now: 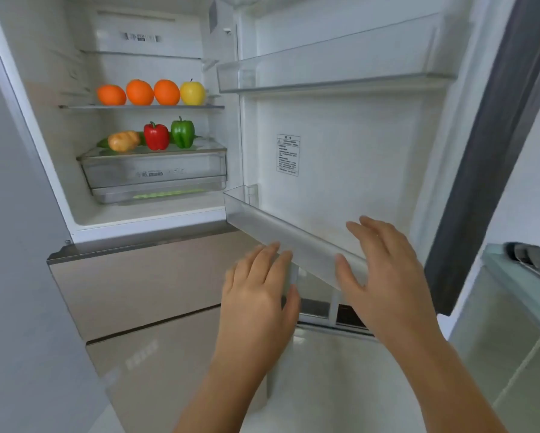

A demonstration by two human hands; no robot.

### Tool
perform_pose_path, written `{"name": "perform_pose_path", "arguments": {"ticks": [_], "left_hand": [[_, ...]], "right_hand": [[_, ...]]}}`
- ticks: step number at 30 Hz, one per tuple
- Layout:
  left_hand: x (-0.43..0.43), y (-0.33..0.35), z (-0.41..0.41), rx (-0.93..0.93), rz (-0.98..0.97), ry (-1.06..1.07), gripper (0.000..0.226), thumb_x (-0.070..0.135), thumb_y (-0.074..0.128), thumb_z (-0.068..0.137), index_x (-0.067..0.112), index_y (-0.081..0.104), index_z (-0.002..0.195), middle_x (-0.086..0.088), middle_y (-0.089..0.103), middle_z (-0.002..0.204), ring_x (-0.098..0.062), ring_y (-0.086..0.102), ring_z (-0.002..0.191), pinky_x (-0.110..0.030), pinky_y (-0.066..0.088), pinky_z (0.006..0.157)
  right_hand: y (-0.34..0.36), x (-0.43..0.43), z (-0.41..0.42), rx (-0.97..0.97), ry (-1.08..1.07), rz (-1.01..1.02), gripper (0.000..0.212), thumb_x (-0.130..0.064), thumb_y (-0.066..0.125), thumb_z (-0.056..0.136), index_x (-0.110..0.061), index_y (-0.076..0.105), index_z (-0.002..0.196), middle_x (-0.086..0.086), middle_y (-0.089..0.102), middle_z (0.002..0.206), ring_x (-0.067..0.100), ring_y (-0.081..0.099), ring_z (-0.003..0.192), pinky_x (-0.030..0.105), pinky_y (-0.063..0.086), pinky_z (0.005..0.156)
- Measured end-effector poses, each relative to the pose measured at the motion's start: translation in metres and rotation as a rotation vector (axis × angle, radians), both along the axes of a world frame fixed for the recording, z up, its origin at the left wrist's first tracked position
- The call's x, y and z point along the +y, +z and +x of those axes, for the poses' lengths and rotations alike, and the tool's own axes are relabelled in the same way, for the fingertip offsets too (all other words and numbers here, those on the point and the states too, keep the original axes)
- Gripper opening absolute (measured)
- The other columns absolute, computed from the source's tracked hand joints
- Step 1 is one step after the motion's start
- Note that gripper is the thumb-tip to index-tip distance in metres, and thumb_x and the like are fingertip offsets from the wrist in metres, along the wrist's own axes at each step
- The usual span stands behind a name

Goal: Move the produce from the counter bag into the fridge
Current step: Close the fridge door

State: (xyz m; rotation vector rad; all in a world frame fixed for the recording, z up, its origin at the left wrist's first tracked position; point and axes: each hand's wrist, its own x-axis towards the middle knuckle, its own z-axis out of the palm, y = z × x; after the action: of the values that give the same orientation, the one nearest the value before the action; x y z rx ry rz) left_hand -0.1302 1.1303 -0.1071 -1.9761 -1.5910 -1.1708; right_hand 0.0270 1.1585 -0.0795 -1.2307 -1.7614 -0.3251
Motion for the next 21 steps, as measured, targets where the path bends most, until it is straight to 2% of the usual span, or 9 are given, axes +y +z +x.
{"name": "perform_pose_path", "arguments": {"ticks": [4, 8, 11, 17, 21], "left_hand": [[0.015, 0.017, 0.047, -0.001, 0.058, -0.068, 0.041, 0.026, 0.045, 0.080, 0.009, 0.062, 0.114, -0.009, 0.062, 0.119, -0.028, 0.058, 0.108, -0.041, 0.044, 0.090], [0.025, 0.023, 0.080, 0.024, 0.081, -0.097, 0.041, 0.027, 0.044, 0.080, 0.009, 0.062, 0.113, -0.009, 0.062, 0.120, -0.029, 0.058, 0.109, -0.040, 0.040, 0.094], [0.031, 0.023, 0.097, 0.023, 0.081, -0.106, 0.042, 0.028, 0.044, 0.081, 0.010, 0.062, 0.113, -0.008, 0.062, 0.120, -0.028, 0.058, 0.110, -0.039, 0.035, 0.096], [0.039, 0.019, 0.118, 0.015, 0.060, -0.076, 0.041, 0.029, 0.043, 0.082, 0.010, 0.062, 0.113, -0.007, 0.062, 0.120, -0.027, 0.058, 0.110, -0.038, 0.038, 0.095], [0.042, 0.013, 0.121, 0.010, 0.049, -0.050, 0.040, 0.028, 0.044, 0.082, 0.010, 0.062, 0.113, -0.008, 0.062, 0.120, -0.027, 0.058, 0.110, -0.038, 0.041, 0.093]], "right_hand": [[0.016, 0.006, 0.058, 0.062, -0.077, 0.022, 0.049, -0.035, 0.050, 0.081, -0.008, 0.056, 0.122, 0.016, 0.053, 0.129, 0.035, 0.049, 0.117, 0.047, 0.040, 0.093], [0.020, 0.025, 0.113, 0.075, -0.148, 0.046, 0.042, -0.021, 0.063, 0.084, 0.000, 0.056, 0.119, 0.022, 0.055, 0.121, 0.039, 0.051, 0.110, 0.045, 0.040, 0.092], [0.021, 0.041, 0.143, 0.087, -0.197, 0.024, 0.045, -0.016, 0.065, 0.082, 0.001, 0.054, 0.121, 0.024, 0.055, 0.120, 0.039, 0.053, 0.106, 0.045, 0.043, 0.089], [0.009, 0.066, 0.164, 0.066, -0.103, -0.053, 0.063, -0.025, 0.061, 0.085, -0.010, 0.034, 0.140, 0.023, 0.035, 0.141, 0.036, 0.040, 0.124, 0.047, 0.041, 0.097], [-0.002, 0.073, 0.160, 0.053, -0.095, -0.052, 0.071, -0.026, 0.060, 0.086, -0.010, 0.023, 0.145, 0.025, 0.024, 0.145, 0.036, 0.040, 0.124, 0.047, 0.046, 0.094]]}}
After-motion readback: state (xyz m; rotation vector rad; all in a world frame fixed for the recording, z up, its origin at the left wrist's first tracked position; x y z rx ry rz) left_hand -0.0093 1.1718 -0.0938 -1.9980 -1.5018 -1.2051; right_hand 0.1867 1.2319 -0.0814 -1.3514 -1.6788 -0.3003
